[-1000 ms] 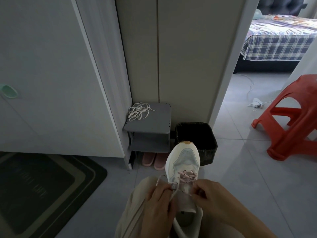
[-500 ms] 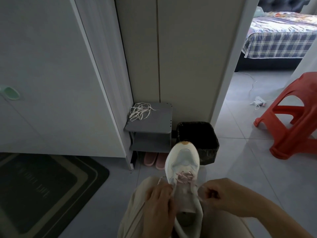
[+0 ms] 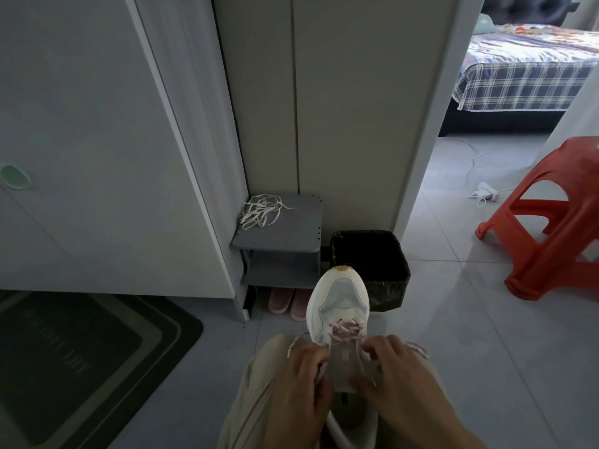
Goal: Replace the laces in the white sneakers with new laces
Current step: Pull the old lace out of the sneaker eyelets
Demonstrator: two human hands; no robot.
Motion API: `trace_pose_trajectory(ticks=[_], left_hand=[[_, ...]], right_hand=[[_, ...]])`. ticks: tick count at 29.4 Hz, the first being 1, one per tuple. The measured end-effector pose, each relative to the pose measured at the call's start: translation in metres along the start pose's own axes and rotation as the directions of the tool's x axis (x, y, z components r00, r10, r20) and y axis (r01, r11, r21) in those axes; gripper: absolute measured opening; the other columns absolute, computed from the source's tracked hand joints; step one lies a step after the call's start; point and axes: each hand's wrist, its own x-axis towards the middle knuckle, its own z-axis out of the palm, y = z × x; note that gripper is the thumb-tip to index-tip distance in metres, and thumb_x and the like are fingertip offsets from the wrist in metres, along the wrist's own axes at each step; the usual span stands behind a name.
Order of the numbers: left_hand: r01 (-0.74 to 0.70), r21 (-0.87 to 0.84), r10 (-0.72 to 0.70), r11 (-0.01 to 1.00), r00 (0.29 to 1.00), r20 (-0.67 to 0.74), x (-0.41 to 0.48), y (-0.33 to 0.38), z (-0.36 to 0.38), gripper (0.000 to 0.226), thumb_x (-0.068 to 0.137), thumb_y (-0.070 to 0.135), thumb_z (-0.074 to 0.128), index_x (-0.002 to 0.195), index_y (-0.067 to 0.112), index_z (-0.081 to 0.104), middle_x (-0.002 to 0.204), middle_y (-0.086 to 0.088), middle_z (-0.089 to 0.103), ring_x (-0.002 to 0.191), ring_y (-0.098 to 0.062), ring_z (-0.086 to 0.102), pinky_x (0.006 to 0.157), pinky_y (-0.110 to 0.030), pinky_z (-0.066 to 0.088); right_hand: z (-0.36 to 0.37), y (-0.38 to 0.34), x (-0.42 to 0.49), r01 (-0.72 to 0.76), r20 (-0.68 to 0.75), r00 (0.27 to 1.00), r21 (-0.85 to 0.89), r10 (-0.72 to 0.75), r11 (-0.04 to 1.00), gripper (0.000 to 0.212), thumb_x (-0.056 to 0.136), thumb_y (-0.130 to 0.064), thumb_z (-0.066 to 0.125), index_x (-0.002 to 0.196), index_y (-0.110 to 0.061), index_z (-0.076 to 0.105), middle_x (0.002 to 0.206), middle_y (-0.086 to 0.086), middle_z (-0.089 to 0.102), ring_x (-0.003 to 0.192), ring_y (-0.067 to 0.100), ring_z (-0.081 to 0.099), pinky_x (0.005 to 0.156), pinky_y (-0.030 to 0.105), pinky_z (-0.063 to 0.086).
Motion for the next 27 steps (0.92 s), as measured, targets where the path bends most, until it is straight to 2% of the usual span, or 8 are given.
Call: trace_pose_trajectory(ticks=[4,8,14,16,19,21,24,27], left_hand=[[-0.041,0.188,0.025,0.981,0.996,0.086,0.006,0.009,-0.001,0.028,0.080,0.042,0.054,0.067,0.025,0.073,0.078,0.009,0.066,0.080,-0.002,0.049,0.083,-0.020,0.035],[0.086,-0.058,-0.082,0.995,0.994,0.066,0.011,0.004,0.000,0.027,0.086,0.051,0.044,0.102,0.032,0.052,0.102,0.017,0.044,0.091,0.006,0.042,0.089,0.000,0.035],[-0.114,0.105,0.084,0.988,0.963,0.255,0.050,-0.001,0.002,0.022,0.067,0.028,0.081,0.080,0.022,0.064,0.085,0.009,0.056,0.073,-0.003,0.058,0.064,-0.015,0.052],[-0.131,0.099,0.095,0.986,0.946,0.309,0.059,0.003,-0.001,0.015,0.082,0.026,0.067,0.091,0.014,0.063,0.097,0.004,0.054,0.084,-0.008,0.055,0.074,-0.025,0.053],[-0.099,-0.066,0.114,0.993,0.949,0.295,0.061,-0.002,-0.001,0.021,0.093,0.025,0.051,0.109,0.013,0.060,0.111,0.007,0.054,0.098,-0.005,0.048,0.087,-0.018,0.039],[-0.083,-0.164,0.124,0.983,0.958,0.257,0.061,-0.004,-0.004,0.017,0.092,0.023,0.054,0.104,0.017,0.063,0.106,0.010,0.061,0.094,0.001,0.049,0.085,-0.014,0.037],[-0.061,-0.165,0.106,0.984,0.955,0.278,0.063,-0.011,-0.007,0.015,0.092,0.024,0.054,0.101,0.017,0.064,0.099,0.008,0.064,0.086,0.006,0.045,0.081,-0.009,0.030],[-0.210,-0.026,0.206,0.977,0.917,0.341,0.068,-0.012,-0.006,0.031,0.092,0.035,0.041,0.109,0.020,0.062,0.104,0.009,0.063,0.095,-0.005,0.047,0.089,-0.018,0.034]], right_hand=[[0.002,0.006,0.002,-0.042,-0.003,0.999,0.185,0.043,0.982,0.032,0.080,-0.043,0.064,0.111,-0.036,0.057,0.080,-0.023,0.050,0.080,0.003,0.058,0.078,0.014,0.051],[0.007,0.015,0.000,0.008,-0.035,0.999,0.294,0.002,0.956,0.023,0.079,-0.038,0.066,0.096,-0.047,0.054,0.081,-0.023,0.054,0.078,0.004,0.060,0.077,0.017,0.053],[0.012,0.022,0.000,0.010,-0.070,0.997,0.340,0.014,0.940,0.027,0.078,-0.039,0.064,0.078,-0.053,0.041,0.083,-0.026,0.054,0.081,0.002,0.059,0.080,0.023,0.053],[0.013,0.016,0.000,0.043,-0.128,0.992,0.290,-0.005,0.956,0.030,0.081,-0.037,0.060,0.092,-0.052,0.037,0.085,-0.027,0.049,0.080,0.003,0.057,0.077,0.020,0.052],[0.017,0.007,0.006,0.214,-0.337,0.926,0.100,-0.169,0.972,0.045,0.074,-0.035,0.070,0.108,-0.042,0.041,0.086,-0.020,0.054,0.067,0.007,0.059,0.056,0.013,0.049],[0.018,0.004,0.013,0.264,-0.336,0.906,-0.024,-0.257,0.964,0.055,0.055,-0.032,0.085,0.097,-0.035,0.050,0.075,-0.015,0.059,0.055,0.003,0.057,0.048,0.000,0.027],[0.006,0.001,0.022,0.238,-0.341,0.894,-0.190,-0.291,0.952,0.046,0.037,-0.038,0.091,0.072,-0.034,0.061,0.061,-0.018,0.057,0.044,-0.002,0.051,0.043,0.001,0.001],[-0.011,-0.004,0.020,0.261,-0.276,0.915,-0.154,-0.295,0.953,0.025,0.061,-0.034,0.083,0.075,-0.027,0.063,0.072,-0.014,0.059,0.055,-0.001,0.051,0.044,0.002,0.016]])
